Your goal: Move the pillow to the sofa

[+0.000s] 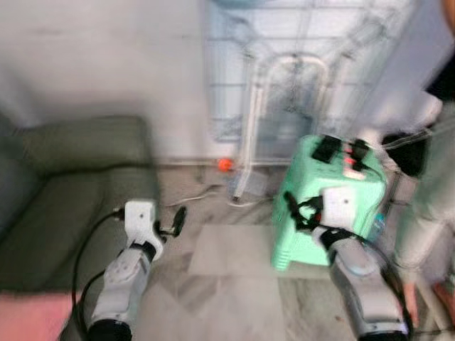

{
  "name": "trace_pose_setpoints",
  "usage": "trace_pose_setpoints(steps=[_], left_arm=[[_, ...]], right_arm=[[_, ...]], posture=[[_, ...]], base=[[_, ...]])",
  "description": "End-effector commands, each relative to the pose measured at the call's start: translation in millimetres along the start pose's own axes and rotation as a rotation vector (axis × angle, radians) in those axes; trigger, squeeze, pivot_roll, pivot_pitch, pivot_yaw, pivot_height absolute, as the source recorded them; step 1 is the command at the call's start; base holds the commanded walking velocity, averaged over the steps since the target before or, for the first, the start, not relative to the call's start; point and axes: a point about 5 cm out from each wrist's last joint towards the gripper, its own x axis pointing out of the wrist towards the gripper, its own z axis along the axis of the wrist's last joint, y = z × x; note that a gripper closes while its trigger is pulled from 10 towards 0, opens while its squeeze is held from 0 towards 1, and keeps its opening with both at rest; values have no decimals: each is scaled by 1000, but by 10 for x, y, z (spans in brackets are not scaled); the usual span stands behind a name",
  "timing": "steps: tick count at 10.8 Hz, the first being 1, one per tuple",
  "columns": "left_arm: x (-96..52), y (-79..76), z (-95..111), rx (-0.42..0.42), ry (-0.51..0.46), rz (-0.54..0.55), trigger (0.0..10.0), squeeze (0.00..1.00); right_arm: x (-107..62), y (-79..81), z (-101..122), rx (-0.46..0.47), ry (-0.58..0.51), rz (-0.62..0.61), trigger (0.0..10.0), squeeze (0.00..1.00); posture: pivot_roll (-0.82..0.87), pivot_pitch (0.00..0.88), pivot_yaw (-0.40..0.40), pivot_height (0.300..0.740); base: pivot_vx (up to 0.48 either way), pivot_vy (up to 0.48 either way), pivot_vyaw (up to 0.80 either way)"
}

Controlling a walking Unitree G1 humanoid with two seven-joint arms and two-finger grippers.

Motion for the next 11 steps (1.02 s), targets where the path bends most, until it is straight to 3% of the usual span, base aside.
trace_pose_setpoints(steps=[1, 4, 7, 9, 11], left_arm=[[-1, 11, 34, 20, -8, -11, 10000, 0], [-18, 36, -46, 21, 36, 9, 10000, 0], [-59, 210, -335, 108, 225, 53, 10000, 0], [-211, 489, -560, 199, 379, 150, 10000, 0], [-343, 590, -745, 248, 509, 203, 10000, 0]], right_arm=[[23, 23, 38, 9, -11, 5, 10000, 0], [16, 20, 17, 14, -1, 3, 10000, 0], [38, 14, -75, 12, 31, 5, 10000, 0], [57, -76, -379, -30, 130, -10, 10000, 0], [39, -234, -696, -25, 260, -69, 10000, 0]], posture=[[-291, 5, 45, 740], [-292, 9, 45, 740], [-283, 15, 44, 740], [-268, 5, 45, 740], [-256, 0, 42, 740]], base=[[435, 0, 0], [86, 0, 0], [0, 0, -800], [0, 0, 0], [0, 0, -800]])
